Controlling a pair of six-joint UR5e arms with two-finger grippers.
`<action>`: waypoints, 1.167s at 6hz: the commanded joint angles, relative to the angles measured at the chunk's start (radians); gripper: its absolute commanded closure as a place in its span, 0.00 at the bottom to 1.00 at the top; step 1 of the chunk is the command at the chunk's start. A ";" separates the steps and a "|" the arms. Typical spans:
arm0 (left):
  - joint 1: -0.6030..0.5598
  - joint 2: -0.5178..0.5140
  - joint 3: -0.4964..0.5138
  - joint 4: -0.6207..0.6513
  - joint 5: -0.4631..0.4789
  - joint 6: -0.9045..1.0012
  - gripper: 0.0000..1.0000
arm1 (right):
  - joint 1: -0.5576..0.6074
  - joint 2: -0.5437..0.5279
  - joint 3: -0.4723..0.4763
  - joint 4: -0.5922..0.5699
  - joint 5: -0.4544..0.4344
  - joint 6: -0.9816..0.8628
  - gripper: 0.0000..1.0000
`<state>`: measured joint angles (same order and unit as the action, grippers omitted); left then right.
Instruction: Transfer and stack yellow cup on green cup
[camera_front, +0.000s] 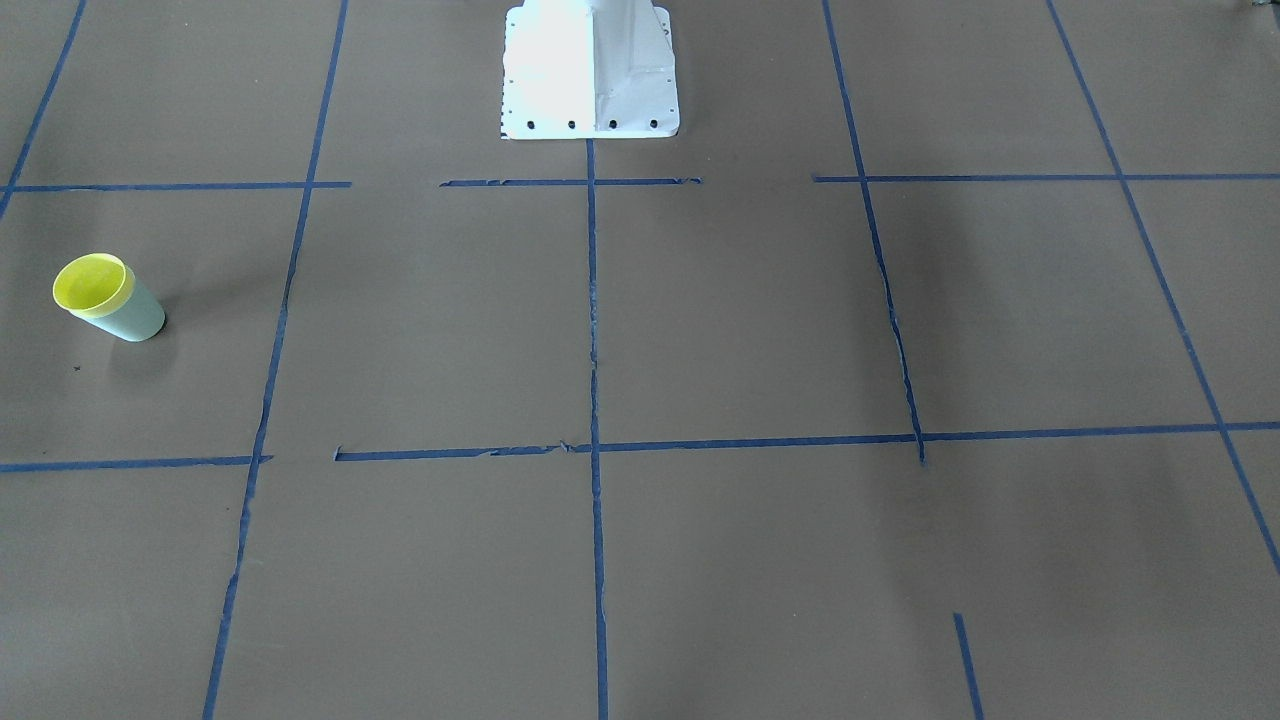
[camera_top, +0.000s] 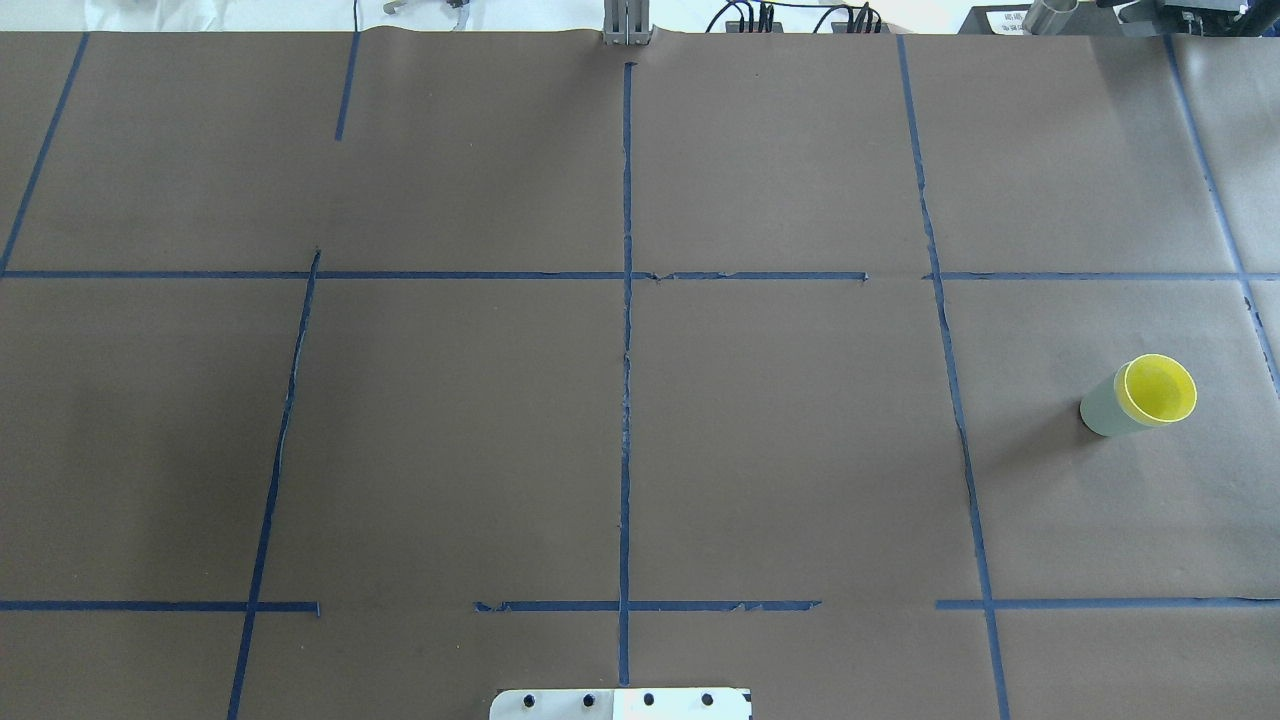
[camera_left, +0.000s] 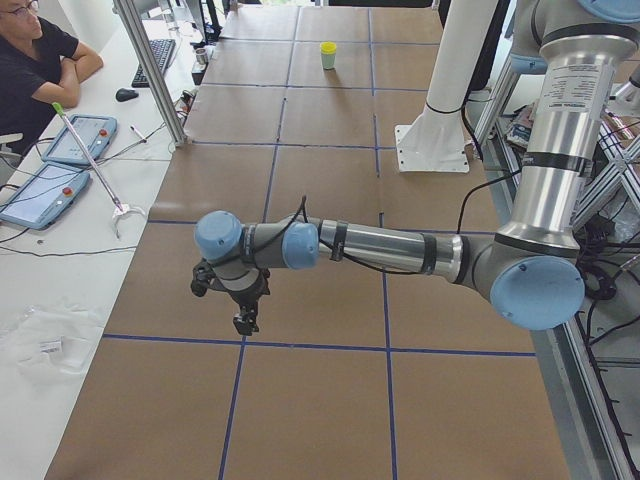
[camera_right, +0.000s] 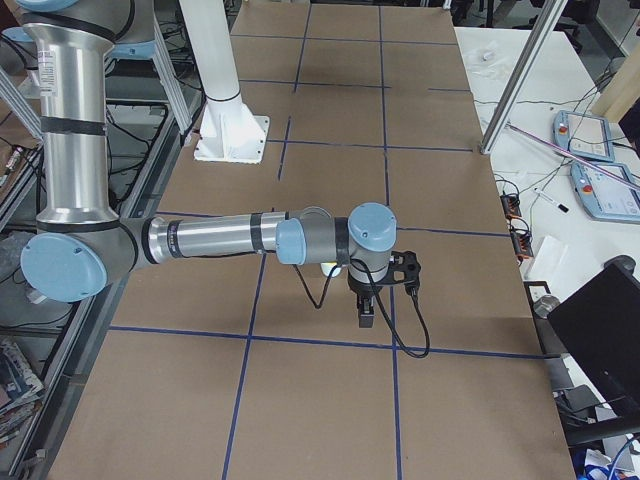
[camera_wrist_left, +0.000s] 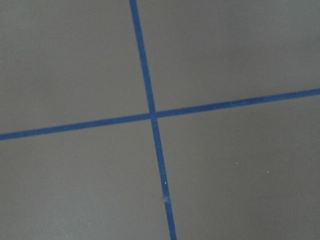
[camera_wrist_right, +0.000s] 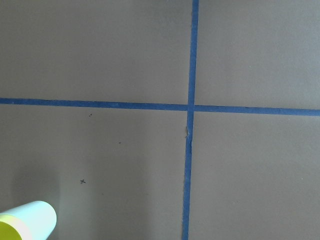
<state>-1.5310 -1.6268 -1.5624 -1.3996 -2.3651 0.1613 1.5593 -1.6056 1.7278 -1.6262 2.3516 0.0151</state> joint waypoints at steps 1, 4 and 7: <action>-0.003 0.044 -0.054 0.001 0.006 -0.032 0.00 | 0.004 -0.007 -0.051 -0.015 -0.012 -0.038 0.00; -0.001 0.067 -0.074 -0.010 0.027 -0.080 0.00 | -0.005 -0.007 -0.048 -0.011 -0.005 -0.038 0.00; 0.002 0.067 -0.076 -0.004 0.029 -0.080 0.00 | -0.005 -0.007 -0.048 -0.007 -0.005 -0.038 0.00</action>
<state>-1.5301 -1.5601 -1.6391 -1.4044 -2.3375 0.0814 1.5540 -1.6123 1.6804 -1.6340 2.3470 -0.0230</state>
